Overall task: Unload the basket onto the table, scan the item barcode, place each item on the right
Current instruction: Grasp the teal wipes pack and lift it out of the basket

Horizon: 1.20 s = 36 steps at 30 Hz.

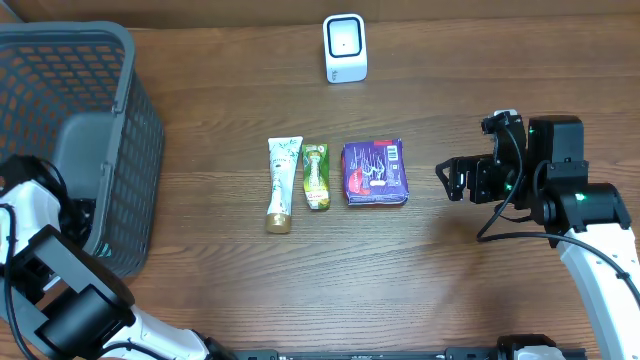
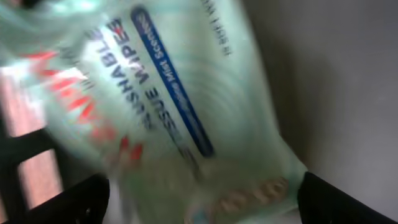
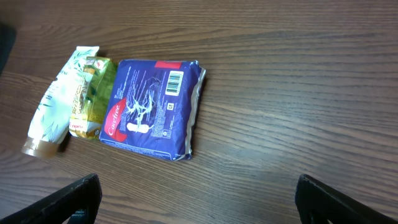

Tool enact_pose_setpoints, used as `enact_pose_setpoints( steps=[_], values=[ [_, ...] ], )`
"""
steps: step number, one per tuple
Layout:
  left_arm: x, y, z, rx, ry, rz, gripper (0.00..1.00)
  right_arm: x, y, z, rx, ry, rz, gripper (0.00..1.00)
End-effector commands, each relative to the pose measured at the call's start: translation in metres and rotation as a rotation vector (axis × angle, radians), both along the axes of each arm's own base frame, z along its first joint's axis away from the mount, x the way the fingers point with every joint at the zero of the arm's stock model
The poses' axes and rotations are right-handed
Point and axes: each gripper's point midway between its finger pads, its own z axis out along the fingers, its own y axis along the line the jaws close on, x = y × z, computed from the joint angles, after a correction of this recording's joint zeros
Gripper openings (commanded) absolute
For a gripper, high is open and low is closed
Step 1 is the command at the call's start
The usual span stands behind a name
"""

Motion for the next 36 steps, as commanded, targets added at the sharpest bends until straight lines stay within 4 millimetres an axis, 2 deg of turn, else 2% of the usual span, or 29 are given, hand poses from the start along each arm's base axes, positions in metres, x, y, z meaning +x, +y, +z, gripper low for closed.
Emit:
enact_pose_setpoints(
  steps=[1, 3, 5, 8, 12, 17, 21, 26, 32, 35, 36],
  values=[
    [-0.009, -0.007, -0.021, 0.005, 0.020, 0.045, 0.88, 0.004, 0.000, 0.010, -0.001, -0.028, 0.001, 1.00],
    [-0.008, -0.007, -0.027, 0.012, 0.002, 0.044, 0.88, 0.004, 0.000, 0.010, -0.001, -0.028, 0.001, 1.00],
    [-0.006, -0.006, -0.030, 0.021, -0.010, 0.043, 0.81, 0.004, 0.000, 0.010, -0.001, -0.028, 0.001, 1.00],
    [0.004, -0.004, -0.030, 0.018, -0.050, 0.014, 0.49, 0.004, 0.000, 0.010, -0.001, -0.028, 0.001, 1.00],
    [0.030, -0.008, -0.028, -0.025, -0.163, -0.071, 0.06, 0.004, 0.000, 0.010, -0.001, -0.028, 0.001, 1.00],
    [0.069, -0.018, -0.010, -0.109, -0.329, -0.216, 0.04, 0.004, 0.000, 0.010, -0.001, -0.028, 0.001, 1.00],
    [0.107, -0.033, 0.026, -0.196, -0.505, -0.385, 0.04, 0.004, 0.000, 0.010, -0.001, -0.028, 0.001, 1.00],
    [0.137, -0.043, 0.086, -0.212, -0.586, -0.527, 0.04, 0.004, 0.000, 0.010, -0.001, -0.028, 0.001, 1.00],
    [0.160, -0.055, 0.170, -0.097, -0.565, -0.703, 0.04, 0.004, 0.000, 0.010, -0.001, -0.028, 0.001, 1.00],
    [0.170, -0.072, 0.215, -0.035, -0.580, -0.802, 0.04, 0.004, 0.000, 0.010, -0.001, -0.028, 0.001, 1.00],
    [0.171, -0.084, 0.233, -0.008, -0.576, -0.849, 0.04, 0.004, 0.000, 0.010, -0.001, -0.028, 0.001, 1.00]
  ],
)
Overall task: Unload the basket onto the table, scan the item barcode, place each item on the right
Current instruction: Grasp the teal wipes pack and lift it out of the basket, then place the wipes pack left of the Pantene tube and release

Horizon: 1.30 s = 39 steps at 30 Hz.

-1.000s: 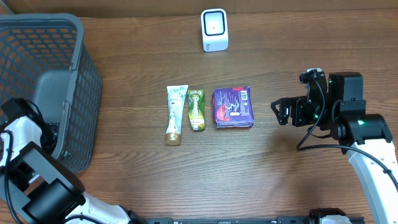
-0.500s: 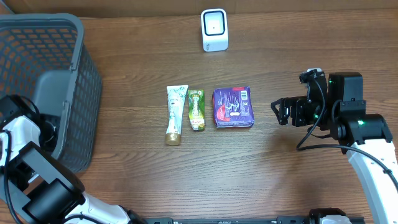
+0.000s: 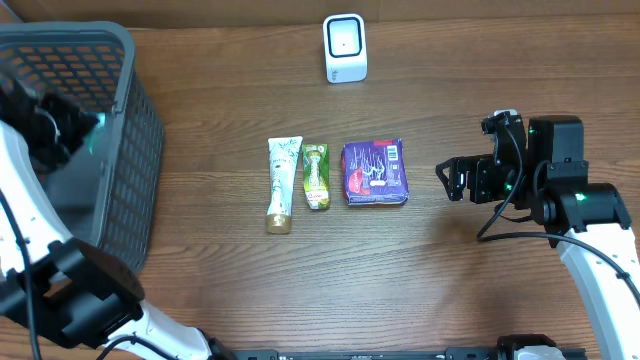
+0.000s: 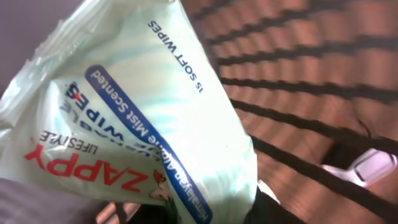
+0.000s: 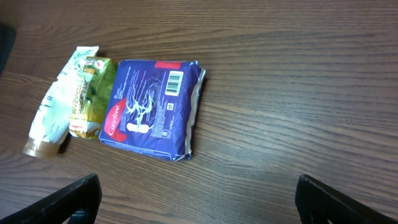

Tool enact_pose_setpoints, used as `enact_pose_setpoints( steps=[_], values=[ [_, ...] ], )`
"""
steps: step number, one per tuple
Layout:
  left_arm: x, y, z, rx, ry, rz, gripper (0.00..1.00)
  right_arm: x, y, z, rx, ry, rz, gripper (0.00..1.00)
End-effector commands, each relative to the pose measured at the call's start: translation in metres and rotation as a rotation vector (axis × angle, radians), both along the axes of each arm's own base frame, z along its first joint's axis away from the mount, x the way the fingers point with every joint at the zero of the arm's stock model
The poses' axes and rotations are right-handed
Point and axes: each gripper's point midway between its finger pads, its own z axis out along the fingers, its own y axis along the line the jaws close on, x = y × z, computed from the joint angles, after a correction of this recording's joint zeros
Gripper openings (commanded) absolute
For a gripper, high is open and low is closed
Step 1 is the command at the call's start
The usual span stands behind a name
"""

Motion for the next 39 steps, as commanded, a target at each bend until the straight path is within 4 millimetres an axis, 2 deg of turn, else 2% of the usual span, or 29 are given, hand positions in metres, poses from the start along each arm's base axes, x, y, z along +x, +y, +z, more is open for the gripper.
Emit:
enact_pose_setpoints(
  steps=[1, 3, 7, 8, 9, 13, 14, 16, 18, 24, 31, 36, 39],
  values=[
    [0.012, -0.026, 0.059, 0.150, -0.075, -0.142, 0.04, 0.004, 0.000, 0.010, 0.000, -0.028, 0.000, 1.00],
    [0.012, -0.043, 0.081, 0.218, -0.078, -0.187, 0.04, 0.004, 0.000, 0.010, 0.000, -0.028, 0.000, 1.00],
    [0.012, -0.095, 0.114, 0.338, -0.099, -0.322, 0.04, 0.004, 0.000, 0.010, 0.000, -0.028, 0.000, 1.00],
    [0.012, -0.111, 0.119, 0.364, -0.103, -0.363, 0.04, 0.004, 0.000, 0.010, 0.000, -0.028, 0.000, 1.00],
    [0.011, -0.135, 0.123, 0.394, -0.105, -0.422, 0.04, 0.004, 0.000, 0.010, 0.000, -0.028, 0.000, 1.00],
    [0.006, -0.190, 0.114, 0.453, -0.053, -0.566, 0.04, 0.004, 0.000, 0.010, 0.000, -0.028, 0.000, 1.00],
    [0.001, -0.213, 0.103, 0.481, -0.006, -0.630, 0.04, 0.004, 0.000, 0.010, 0.000, -0.028, 0.000, 1.00],
    [-0.003, -0.236, 0.085, 0.479, 0.043, -0.694, 0.04, 0.004, 0.000, 0.010, 0.000, -0.028, 0.000, 1.00],
    [-0.008, -0.249, 0.068, 0.467, 0.089, -0.730, 0.04, 0.004, 0.000, 0.010, 0.000, -0.028, 0.000, 1.00],
    [-0.030, -0.256, -0.011, 0.436, 0.314, -0.745, 0.04, 0.004, 0.000, 0.010, 0.000, -0.028, 0.000, 1.00],
    [-0.056, -0.248, -0.102, 0.414, 0.479, -0.759, 0.04, 0.004, 0.000, 0.010, 0.000, -0.028, 0.000, 1.00],
    [-0.055, -0.234, -0.141, 0.502, 0.484, -0.734, 0.04, 0.004, 0.000, 0.010, 0.000, -0.028, 0.000, 1.00],
    [-0.050, -0.233, -0.161, 0.527, 0.447, -0.768, 0.04, 0.004, 0.000, 0.010, 0.000, -0.028, 0.000, 1.00]
  ],
)
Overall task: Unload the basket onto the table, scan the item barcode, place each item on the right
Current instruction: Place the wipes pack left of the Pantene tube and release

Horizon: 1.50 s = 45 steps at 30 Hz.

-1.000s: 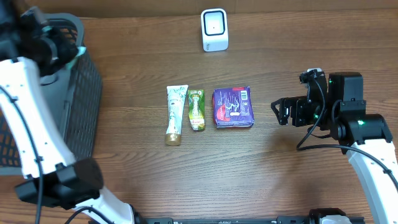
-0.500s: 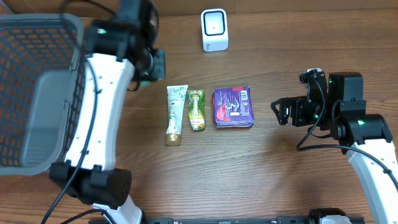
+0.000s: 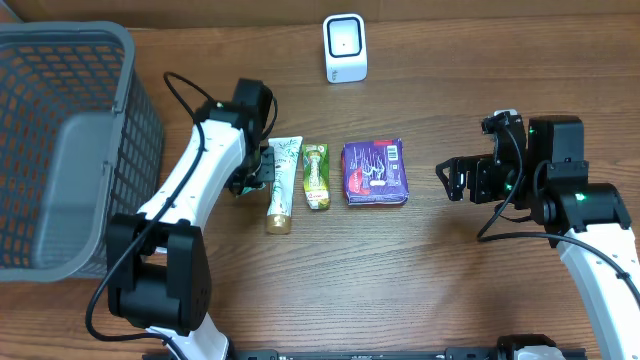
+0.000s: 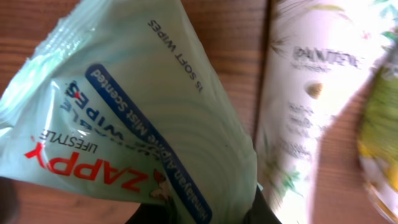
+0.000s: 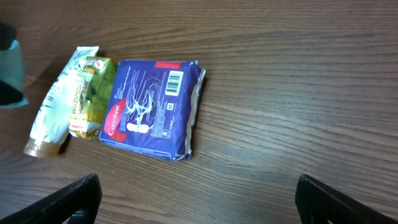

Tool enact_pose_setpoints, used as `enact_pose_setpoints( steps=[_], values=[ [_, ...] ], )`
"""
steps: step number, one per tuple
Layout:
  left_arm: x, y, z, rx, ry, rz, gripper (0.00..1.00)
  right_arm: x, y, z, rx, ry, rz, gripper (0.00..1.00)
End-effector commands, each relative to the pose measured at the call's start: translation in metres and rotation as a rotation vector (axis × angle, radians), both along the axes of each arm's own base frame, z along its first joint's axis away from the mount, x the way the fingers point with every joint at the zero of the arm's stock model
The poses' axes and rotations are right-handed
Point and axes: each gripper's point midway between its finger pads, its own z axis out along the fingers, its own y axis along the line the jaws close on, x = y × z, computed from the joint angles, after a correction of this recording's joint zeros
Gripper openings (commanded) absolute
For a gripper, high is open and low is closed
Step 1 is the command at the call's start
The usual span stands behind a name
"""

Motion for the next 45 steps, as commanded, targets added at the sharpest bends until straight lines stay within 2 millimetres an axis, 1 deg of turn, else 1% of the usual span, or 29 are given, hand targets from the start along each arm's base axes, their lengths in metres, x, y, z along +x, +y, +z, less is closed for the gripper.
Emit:
enact_pose_setpoints(
  steps=[1, 3, 5, 6, 7, 8, 10, 13, 16, 19, 22, 24, 26, 28, 30, 31, 34, 36, 40, 43, 45],
  values=[
    [-0.001, 0.008, -0.015, 0.044, -0.023, -0.045, 0.05, 0.004, 0.000, 0.010, -0.001, -0.028, 0.001, 1.00],
    [-0.002, 0.000, -0.026, 0.000, -0.024, -0.084, 0.09, 0.004, 0.000, 0.010, -0.001, -0.028, 0.001, 1.00],
    [-0.005, -0.012, -0.034, -0.070, -0.021, -0.114, 0.22, 0.004, 0.000, 0.010, -0.001, -0.028, 0.001, 1.00],
    [-0.005, -0.019, -0.035, -0.106, -0.020, -0.125, 0.34, 0.004, 0.000, 0.010, 0.000, -0.028, 0.000, 1.00],
    [-0.006, -0.024, -0.036, -0.138, -0.018, -0.131, 0.43, 0.004, 0.000, 0.010, -0.001, -0.028, 0.001, 1.00],
    [-0.005, -0.029, -0.036, -0.167, -0.019, -0.134, 0.50, 0.004, 0.000, 0.010, -0.001, -0.028, 0.001, 1.00],
    [-0.004, -0.038, -0.035, -0.212, -0.023, -0.140, 0.56, 0.004, 0.000, 0.010, 0.000, -0.028, 0.000, 1.00],
    [-0.004, -0.047, -0.033, -0.266, -0.024, -0.162, 0.58, 0.004, 0.000, 0.010, 0.000, -0.028, 0.000, 1.00],
    [0.000, -0.057, -0.026, -0.312, -0.034, -0.204, 0.57, 0.004, 0.000, 0.010, 0.000, -0.028, 0.000, 1.00],
    [0.008, -0.060, -0.011, -0.322, -0.049, -0.213, 0.56, 0.004, 0.000, 0.010, -0.001, -0.028, 0.001, 1.00],
    [0.017, -0.057, 0.008, -0.301, -0.065, -0.211, 0.48, 0.004, 0.000, 0.010, -0.001, -0.028, 0.001, 1.00],
    [0.024, -0.054, 0.026, -0.276, -0.079, -0.208, 0.45, 0.004, 0.000, 0.010, -0.001, -0.028, 0.001, 1.00],
    [0.029, -0.051, 0.045, -0.258, -0.090, -0.201, 0.45, 0.004, 0.000, 0.010, -0.001, -0.028, 0.001, 1.00],
    [0.032, -0.051, 0.068, -0.255, -0.103, -0.199, 0.42, 0.004, 0.000, 0.010, -0.001, -0.028, 0.001, 1.00],
    [0.034, -0.052, 0.096, -0.257, -0.123, -0.199, 0.39, 0.004, 0.000, 0.010, -0.001, -0.028, 0.001, 1.00],
    [0.035, -0.053, 0.114, -0.261, -0.143, -0.197, 0.38, 0.004, 0.000, 0.010, -0.001, -0.028, 0.001, 1.00],
    [0.036, -0.056, 0.159, -0.273, -0.220, -0.196, 0.35, 0.004, 0.000, 0.010, -0.001, -0.028, 0.001, 1.00],
    [0.035, -0.058, 0.185, -0.282, -0.282, -0.210, 0.34, 0.004, 0.000, 0.010, 0.000, -0.028, 0.000, 1.00],
    [0.024, -0.061, 0.234, -0.297, -0.427, -0.223, 0.34, 0.004, 0.000, 0.010, -0.001, -0.028, 0.001, 1.00],
    [0.010, -0.048, 0.264, -0.269, -0.522, -0.182, 0.35, 0.004, 0.000, 0.010, 0.000, -0.028, 0.000, 1.00],
    [0.001, -0.041, 0.279, -0.254, -0.568, -0.167, 0.36, 0.004, 0.000, 0.010, 0.000, -0.028, 0.000, 1.00]
  ],
)
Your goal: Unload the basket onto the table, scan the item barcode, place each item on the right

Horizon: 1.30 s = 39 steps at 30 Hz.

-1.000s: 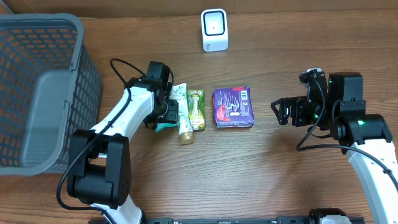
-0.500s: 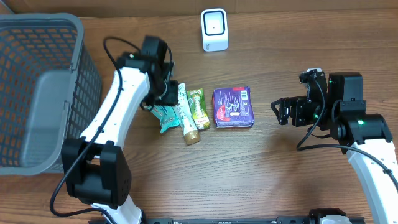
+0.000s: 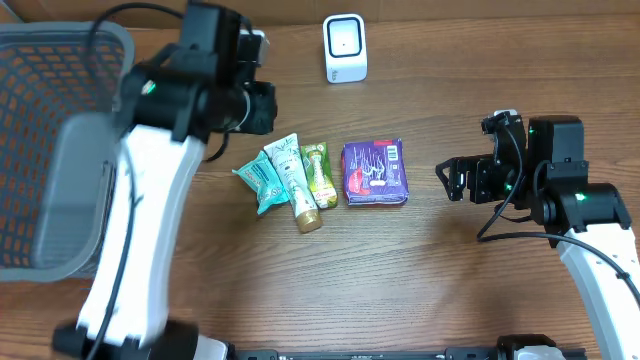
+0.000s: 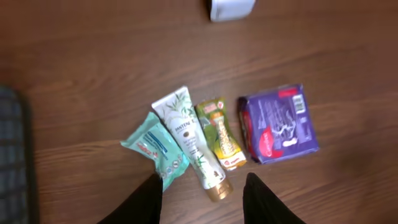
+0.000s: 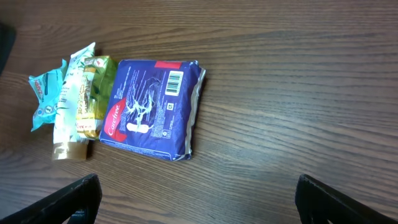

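A row of items lies mid-table: a teal wipes pack (image 3: 260, 183) at the left end, touching a white tube (image 3: 294, 182), then a green sachet (image 3: 318, 175) and a purple pack (image 3: 375, 172). The white scanner (image 3: 345, 47) stands at the far edge. My left gripper (image 4: 202, 200) hangs high over the row, open and empty. In its view the wipes pack (image 4: 157, 148) lies flat beside the tilted tube (image 4: 193, 147). My right gripper (image 5: 199, 205) stays open to the right of the purple pack (image 5: 152, 107), whose barcode faces up.
A dark grey mesh basket (image 3: 60, 150) fills the left side of the table. Bare wood lies in front of the row and between the purple pack and the right arm (image 3: 560, 190).
My left gripper was shut on the wipes pack low beside the tube. Now the pack lies on the table left of the tube, the gripper is open and higher, and the tube is tilted.
My left gripper was down in the basket at the wipes pack. Then it held the pack up by the basket wall, then low beside the tube. Now the pack rests at the left end of the row. The right arm has not moved.
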Tool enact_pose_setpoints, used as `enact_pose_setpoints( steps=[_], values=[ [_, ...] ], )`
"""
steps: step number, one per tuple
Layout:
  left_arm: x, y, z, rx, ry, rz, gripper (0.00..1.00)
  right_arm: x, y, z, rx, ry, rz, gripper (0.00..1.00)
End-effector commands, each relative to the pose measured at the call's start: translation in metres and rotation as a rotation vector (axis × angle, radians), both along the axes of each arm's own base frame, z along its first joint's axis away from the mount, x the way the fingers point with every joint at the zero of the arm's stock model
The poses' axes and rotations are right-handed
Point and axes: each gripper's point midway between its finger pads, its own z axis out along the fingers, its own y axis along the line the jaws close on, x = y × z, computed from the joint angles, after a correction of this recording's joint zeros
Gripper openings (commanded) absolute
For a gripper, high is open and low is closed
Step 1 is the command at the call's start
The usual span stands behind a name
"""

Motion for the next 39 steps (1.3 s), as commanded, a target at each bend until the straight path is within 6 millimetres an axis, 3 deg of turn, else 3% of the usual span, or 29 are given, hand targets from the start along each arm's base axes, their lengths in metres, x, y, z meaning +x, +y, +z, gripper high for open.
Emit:
enact_pose_setpoints(
  steps=[1, 5, 6, 7, 25, 39],
  values=[
    [-0.019, 0.017, 0.044, 0.008, -0.131, 0.074, 0.37, 0.004, 0.000, 0.010, -0.001, -0.029, 0.001, 1.00],
    [-0.033, 0.021, 0.059, 0.000, -0.172, 0.078, 0.42, 0.004, 0.000, 0.010, -0.001, -0.029, 0.001, 1.00],
    [-0.035, 0.022, 0.061, -0.001, -0.176, 0.078, 0.56, 0.004, 0.000, 0.010, -0.001, -0.029, 0.001, 1.00],
    [-0.035, 0.022, 0.062, -0.002, -0.180, 0.078, 1.00, 0.004, 0.000, 0.010, -0.001, -0.029, 0.001, 1.00],
    [-0.025, 0.019, 0.058, -0.005, -0.177, 0.076, 1.00, 0.003, 0.000, 0.014, 0.000, -0.043, 0.001, 1.00],
    [-0.019, 0.017, 0.051, 0.001, -0.158, 0.076, 1.00, -0.024, -0.001, 0.083, 0.012, -0.283, 0.000, 1.00]
  ],
)
